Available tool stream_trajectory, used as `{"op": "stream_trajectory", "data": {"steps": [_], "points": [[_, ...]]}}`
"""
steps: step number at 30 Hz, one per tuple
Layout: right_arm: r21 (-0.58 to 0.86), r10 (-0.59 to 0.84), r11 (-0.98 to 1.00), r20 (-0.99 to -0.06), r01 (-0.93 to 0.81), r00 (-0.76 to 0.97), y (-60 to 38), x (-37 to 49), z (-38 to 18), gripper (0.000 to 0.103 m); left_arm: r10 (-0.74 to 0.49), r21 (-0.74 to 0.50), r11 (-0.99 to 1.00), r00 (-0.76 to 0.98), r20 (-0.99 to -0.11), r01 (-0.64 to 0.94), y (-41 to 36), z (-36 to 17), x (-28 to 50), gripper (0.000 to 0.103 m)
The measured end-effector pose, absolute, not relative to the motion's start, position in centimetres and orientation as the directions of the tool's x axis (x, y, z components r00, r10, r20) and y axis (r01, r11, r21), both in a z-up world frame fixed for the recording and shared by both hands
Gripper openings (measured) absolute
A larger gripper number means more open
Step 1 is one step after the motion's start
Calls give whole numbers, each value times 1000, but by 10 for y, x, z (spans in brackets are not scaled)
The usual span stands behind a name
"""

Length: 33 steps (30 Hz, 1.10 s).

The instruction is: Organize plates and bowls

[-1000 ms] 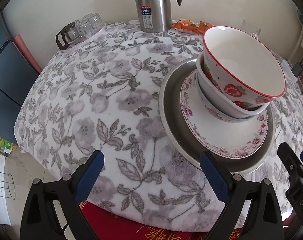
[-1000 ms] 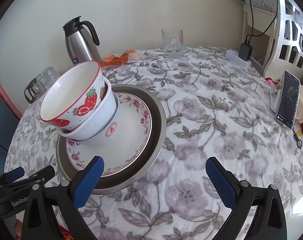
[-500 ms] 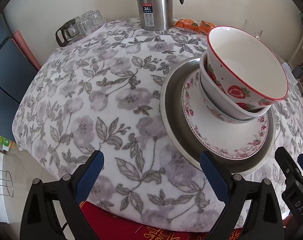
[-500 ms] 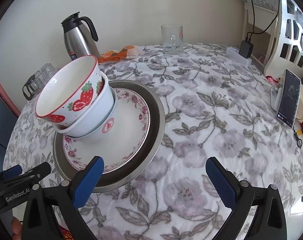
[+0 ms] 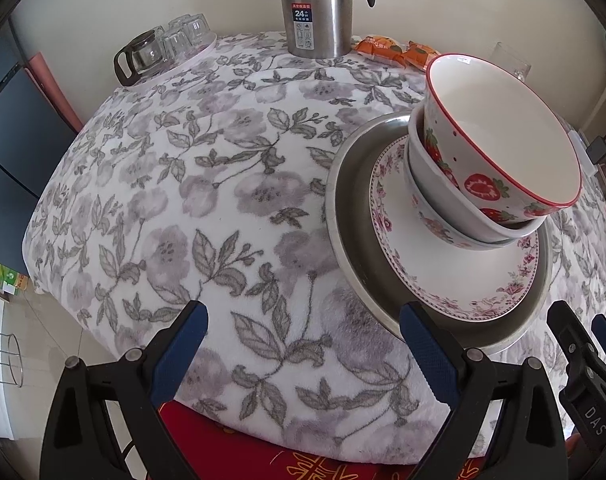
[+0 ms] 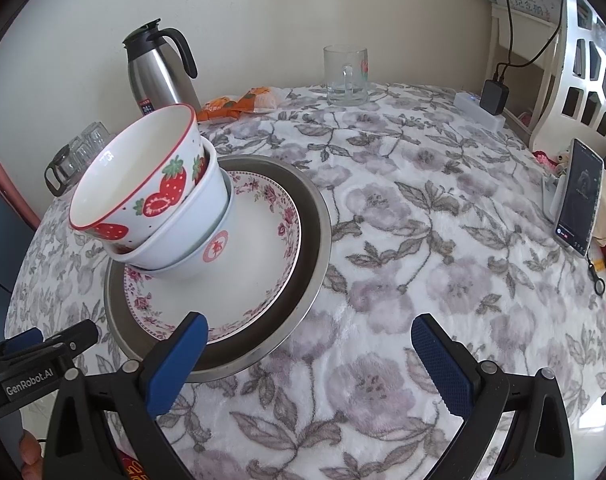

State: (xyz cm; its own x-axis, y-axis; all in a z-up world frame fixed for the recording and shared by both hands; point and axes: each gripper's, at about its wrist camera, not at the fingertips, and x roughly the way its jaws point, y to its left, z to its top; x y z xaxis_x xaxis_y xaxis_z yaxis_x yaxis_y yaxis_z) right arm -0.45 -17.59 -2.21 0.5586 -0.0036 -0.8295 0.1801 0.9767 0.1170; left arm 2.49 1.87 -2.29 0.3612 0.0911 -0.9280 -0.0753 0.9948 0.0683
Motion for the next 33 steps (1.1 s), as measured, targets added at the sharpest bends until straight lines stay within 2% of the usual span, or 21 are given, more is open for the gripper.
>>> {"op": "stream_trajectory", "data": {"steps": [33], "points": [[112, 0, 978, -840, 173, 543, -176, -4, -27, 103, 86, 56, 994, 344, -935, -96, 22, -26, 26, 97]]}}
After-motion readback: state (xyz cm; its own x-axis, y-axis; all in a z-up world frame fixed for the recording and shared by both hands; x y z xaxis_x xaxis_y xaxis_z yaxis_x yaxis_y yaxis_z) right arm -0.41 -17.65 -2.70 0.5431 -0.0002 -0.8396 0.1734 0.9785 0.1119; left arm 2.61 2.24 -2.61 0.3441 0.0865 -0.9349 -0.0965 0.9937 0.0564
